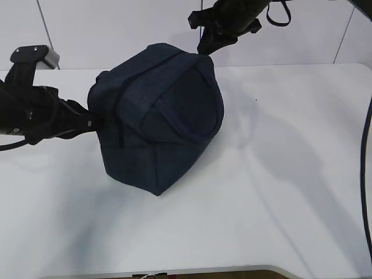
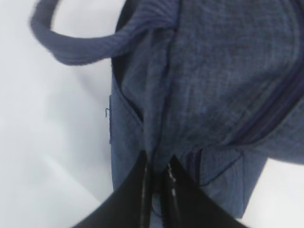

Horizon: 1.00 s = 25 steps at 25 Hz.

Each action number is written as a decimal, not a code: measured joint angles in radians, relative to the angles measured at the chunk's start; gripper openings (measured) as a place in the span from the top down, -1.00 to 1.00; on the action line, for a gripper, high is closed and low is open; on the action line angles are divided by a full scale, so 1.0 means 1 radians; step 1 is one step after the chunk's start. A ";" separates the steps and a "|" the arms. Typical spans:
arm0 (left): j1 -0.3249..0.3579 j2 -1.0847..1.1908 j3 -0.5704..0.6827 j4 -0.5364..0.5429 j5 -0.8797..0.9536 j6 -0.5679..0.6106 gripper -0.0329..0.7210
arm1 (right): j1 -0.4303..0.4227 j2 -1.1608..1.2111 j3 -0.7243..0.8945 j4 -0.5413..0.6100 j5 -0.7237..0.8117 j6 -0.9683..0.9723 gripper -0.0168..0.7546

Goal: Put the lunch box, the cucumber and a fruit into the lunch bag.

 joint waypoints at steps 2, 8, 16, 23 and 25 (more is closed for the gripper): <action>0.014 0.000 -0.008 -0.009 -0.013 0.002 0.94 | 0.000 -0.034 0.035 0.000 0.000 -0.002 0.94; 0.019 0.000 -0.039 -0.011 -0.052 0.008 0.94 | 0.000 -0.195 0.353 0.000 -0.007 -0.061 0.94; 0.019 0.000 -0.044 -0.013 -0.061 0.017 0.94 | 0.022 -0.476 0.813 0.030 -0.037 -0.182 0.94; 0.019 0.002 -0.044 -0.015 -0.062 0.018 0.94 | 0.082 -0.642 0.968 0.093 -0.031 -0.207 0.94; 0.019 0.002 -0.044 -0.015 -0.062 0.018 0.94 | 0.103 -0.655 0.986 0.119 -0.029 -0.207 0.94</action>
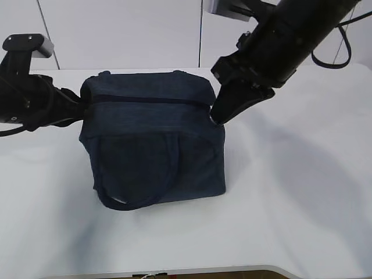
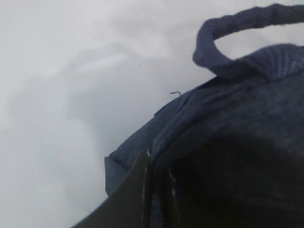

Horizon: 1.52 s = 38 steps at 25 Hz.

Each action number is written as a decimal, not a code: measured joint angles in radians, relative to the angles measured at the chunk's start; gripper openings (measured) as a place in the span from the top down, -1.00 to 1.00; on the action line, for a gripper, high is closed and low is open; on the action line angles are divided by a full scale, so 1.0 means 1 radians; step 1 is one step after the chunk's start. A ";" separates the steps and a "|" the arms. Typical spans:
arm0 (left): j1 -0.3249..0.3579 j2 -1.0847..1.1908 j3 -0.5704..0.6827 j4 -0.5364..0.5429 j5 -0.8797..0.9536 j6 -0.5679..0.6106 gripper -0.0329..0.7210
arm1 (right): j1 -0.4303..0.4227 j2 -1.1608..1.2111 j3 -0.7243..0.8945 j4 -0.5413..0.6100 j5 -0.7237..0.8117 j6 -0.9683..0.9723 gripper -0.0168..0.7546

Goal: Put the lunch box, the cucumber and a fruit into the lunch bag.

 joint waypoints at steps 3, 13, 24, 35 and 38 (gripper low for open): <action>0.000 0.000 0.000 0.000 -0.002 0.000 0.94 | 0.019 -0.007 0.011 0.042 0.000 -0.001 0.94; 0.000 0.000 0.000 0.000 -0.004 0.002 0.94 | 0.025 -0.011 0.014 -0.160 0.002 0.009 0.94; 0.000 0.000 0.000 0.000 -0.002 0.003 0.94 | 0.027 -0.011 0.014 -0.192 -0.020 0.249 0.94; 0.000 0.000 0.000 0.000 0.000 0.003 0.94 | 0.027 -0.011 -0.129 -0.249 -0.019 0.391 0.94; 0.000 0.000 0.000 0.000 0.004 0.003 0.94 | 0.027 -0.011 -0.140 -0.266 -0.017 0.437 0.94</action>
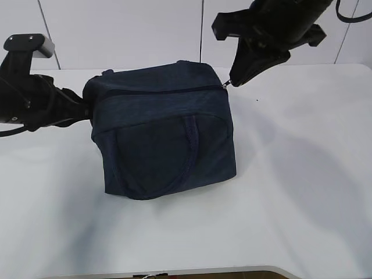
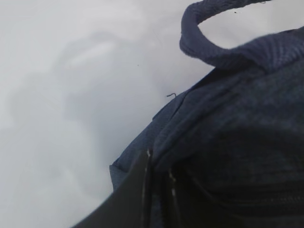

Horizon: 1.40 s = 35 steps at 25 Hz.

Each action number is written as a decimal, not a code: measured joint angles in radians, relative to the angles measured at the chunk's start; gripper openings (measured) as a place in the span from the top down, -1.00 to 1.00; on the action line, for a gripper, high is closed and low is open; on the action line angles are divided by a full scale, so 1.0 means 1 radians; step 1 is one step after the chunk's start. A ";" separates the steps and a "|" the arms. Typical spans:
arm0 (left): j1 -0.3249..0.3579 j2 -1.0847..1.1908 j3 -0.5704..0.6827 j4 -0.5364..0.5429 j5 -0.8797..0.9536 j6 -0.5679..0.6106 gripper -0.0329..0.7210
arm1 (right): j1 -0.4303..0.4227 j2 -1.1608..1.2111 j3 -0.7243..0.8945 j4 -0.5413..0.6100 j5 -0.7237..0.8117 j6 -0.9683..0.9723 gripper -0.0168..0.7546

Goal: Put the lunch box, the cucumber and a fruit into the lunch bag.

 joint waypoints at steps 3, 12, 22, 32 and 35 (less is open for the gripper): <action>0.000 0.000 0.000 0.000 0.000 0.000 0.94 | 0.000 0.011 -0.002 -0.004 0.008 0.047 0.94; 0.000 0.000 0.000 0.000 -0.002 0.000 0.94 | 0.000 0.039 -0.002 -0.064 -0.029 0.251 0.94; 0.000 0.000 0.000 0.000 -0.002 0.000 0.94 | 0.000 0.041 -0.002 -0.103 -0.091 0.334 0.94; 0.000 0.000 0.000 0.037 -0.006 0.000 0.94 | -0.012 0.102 -0.004 -0.149 -0.074 0.338 0.94; 0.000 0.000 0.000 0.039 -0.014 0.000 0.94 | -0.013 0.125 -0.004 -0.157 -0.073 0.338 0.94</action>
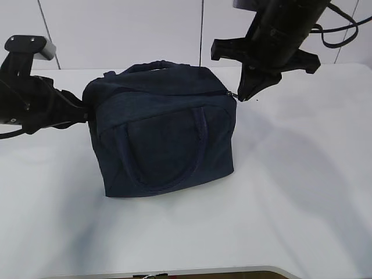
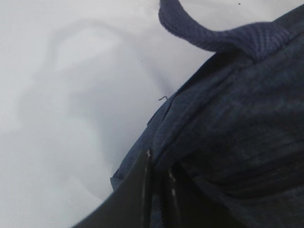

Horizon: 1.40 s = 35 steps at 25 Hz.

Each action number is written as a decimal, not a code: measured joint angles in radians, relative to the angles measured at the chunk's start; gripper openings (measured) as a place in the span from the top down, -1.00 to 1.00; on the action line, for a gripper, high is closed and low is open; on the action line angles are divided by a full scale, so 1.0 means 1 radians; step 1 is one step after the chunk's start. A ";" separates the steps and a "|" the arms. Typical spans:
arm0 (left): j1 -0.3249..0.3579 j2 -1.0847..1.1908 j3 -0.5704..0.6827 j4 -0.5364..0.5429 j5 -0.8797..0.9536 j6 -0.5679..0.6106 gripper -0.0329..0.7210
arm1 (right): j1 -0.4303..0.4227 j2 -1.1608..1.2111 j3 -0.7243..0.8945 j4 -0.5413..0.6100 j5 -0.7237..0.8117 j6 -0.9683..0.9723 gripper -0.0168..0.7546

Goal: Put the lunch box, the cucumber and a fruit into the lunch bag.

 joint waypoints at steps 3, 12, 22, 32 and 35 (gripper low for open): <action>0.000 0.000 0.000 0.000 -0.006 0.000 0.94 | 0.000 0.010 0.000 -0.013 0.000 0.000 0.94; 0.000 0.000 0.000 0.000 -0.024 0.000 0.94 | -0.043 0.017 -0.013 0.011 0.007 0.000 0.95; 0.000 0.000 0.000 0.000 -0.024 0.002 0.94 | -0.077 0.021 -0.014 0.052 0.002 -0.039 0.94; 0.000 0.000 0.000 0.000 -0.030 0.002 0.94 | -0.089 0.091 -0.018 0.064 -0.046 -0.121 0.94; 0.000 0.000 0.000 0.000 -0.035 0.002 0.94 | -0.089 0.091 -0.018 0.064 -0.076 -0.137 0.94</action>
